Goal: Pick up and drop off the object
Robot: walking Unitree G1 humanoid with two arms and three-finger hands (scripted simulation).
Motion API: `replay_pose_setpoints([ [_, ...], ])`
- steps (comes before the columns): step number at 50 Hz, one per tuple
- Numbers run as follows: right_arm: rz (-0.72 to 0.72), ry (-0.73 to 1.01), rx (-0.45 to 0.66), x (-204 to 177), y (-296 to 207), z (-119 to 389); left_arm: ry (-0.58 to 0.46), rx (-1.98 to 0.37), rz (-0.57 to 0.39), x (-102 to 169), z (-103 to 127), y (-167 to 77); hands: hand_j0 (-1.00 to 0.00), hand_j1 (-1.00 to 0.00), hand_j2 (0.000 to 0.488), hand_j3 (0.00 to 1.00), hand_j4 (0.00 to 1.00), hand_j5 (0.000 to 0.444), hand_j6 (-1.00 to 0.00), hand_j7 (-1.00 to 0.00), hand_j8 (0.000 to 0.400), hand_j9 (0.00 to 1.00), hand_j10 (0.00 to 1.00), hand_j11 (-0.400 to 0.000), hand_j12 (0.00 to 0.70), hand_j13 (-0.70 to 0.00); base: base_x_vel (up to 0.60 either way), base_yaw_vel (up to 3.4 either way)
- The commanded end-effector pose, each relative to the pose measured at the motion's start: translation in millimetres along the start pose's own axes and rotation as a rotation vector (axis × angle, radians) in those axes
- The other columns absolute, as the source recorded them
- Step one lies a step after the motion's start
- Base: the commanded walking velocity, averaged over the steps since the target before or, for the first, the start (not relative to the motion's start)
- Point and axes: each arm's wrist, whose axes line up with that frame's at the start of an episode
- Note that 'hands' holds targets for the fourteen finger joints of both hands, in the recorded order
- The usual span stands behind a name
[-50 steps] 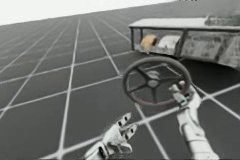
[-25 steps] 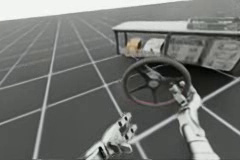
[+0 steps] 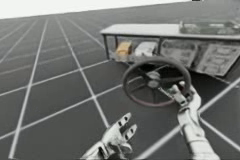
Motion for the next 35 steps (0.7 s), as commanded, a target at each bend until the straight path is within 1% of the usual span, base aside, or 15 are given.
replay_pose_setpoints([
  [1, 0.037, -0.019, 0.004, -0.5, 13.7, 4.1, -0.012, -0.013, 0.001, -2.7, -0.3, 3.2, 0.00, 0.00, 0.000, 1.00, 1.00, 0.000, 0.00, 0.00, 0.000, 1.00, 1.00, -0.400, 0.000, -0.700, 0.54, -0.10],
  [35, 0.037, -0.019, 0.004, -0.5, 13.7, 4.1, -0.012, -0.013, 0.001, -2.7, -0.3, 3.2, 0.00, 0.00, 0.000, 1.00, 1.00, 0.000, 0.00, 0.00, 0.000, 1.00, 1.00, -0.400, 0.000, -0.700, 0.57, -0.05],
])
